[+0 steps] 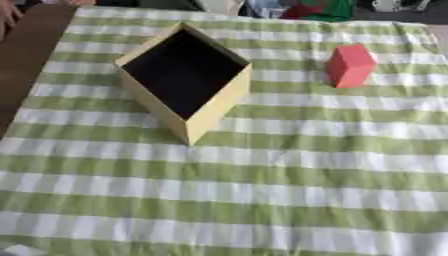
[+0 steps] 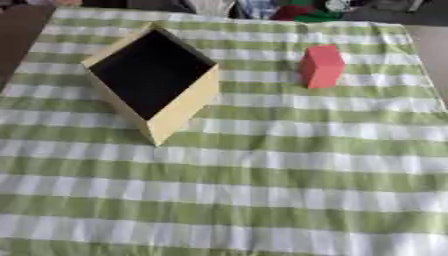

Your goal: Pick up objects on the table and place them in the box.

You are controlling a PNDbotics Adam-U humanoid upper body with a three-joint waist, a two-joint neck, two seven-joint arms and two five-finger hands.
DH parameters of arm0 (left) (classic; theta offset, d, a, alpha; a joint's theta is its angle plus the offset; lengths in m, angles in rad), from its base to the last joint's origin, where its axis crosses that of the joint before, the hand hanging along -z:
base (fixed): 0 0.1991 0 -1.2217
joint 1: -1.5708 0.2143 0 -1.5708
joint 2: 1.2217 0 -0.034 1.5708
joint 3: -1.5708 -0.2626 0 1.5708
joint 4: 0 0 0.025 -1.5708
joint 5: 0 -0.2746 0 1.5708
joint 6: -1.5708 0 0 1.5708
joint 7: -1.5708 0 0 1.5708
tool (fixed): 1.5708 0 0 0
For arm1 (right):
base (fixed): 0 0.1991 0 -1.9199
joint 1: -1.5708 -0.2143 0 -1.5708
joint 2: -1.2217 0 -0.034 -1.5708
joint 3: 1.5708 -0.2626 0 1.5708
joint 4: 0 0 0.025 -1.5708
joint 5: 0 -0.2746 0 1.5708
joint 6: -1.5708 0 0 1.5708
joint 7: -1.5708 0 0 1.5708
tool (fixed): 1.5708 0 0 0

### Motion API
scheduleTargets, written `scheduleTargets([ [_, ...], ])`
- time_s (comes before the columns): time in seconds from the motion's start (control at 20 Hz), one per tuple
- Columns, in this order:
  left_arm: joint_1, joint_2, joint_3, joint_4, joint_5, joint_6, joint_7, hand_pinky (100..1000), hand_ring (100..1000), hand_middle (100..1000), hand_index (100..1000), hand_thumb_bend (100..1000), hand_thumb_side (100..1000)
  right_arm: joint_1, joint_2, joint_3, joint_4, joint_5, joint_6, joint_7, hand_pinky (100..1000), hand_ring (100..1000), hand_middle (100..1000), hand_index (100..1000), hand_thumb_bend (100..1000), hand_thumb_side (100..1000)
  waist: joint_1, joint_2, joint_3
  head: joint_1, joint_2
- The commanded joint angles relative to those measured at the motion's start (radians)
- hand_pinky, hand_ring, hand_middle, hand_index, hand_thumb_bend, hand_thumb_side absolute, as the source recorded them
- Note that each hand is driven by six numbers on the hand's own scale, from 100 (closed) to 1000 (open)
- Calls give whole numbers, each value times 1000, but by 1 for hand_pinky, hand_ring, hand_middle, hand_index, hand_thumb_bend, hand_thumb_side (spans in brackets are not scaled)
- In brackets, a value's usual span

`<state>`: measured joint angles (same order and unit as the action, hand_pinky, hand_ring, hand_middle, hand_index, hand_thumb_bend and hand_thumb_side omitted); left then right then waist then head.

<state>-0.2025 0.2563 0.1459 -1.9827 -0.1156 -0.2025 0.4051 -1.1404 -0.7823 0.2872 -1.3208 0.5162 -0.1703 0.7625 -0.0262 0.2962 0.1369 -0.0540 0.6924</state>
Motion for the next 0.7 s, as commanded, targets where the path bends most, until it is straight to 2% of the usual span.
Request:
scheduleTargets([
  [0.05,-4,25,-1,-17,2,-2,-5,1000,499,518,769,106,144,-36,4,3,30,11,-4,35,979,989,928,1000,323,100,2,-17,2,-2,-5],
  [0.25,-4,22,-2,-17,3,-1,-7,1000,498,517,768,103,143,-57,32,15,71,11,10,61,1000,1000,953,1000,326,100,4,-17,7,-6,-7],
  [0.45,-3,21,-3,-17,4,-1,-10,1000,497,517,768,100,140,-78,56,22,114,59,11,111,1000,1000,968,1000,452,100,4,-17,9,-9,-6],
  [0.7,-2,20,-1,-17,1,0,-11,1000,497,517,768,100,138,-85,65,5,155,108,-18,143,1000,1000,965,1000,478,189,2,-16,7,-8,-6],
])
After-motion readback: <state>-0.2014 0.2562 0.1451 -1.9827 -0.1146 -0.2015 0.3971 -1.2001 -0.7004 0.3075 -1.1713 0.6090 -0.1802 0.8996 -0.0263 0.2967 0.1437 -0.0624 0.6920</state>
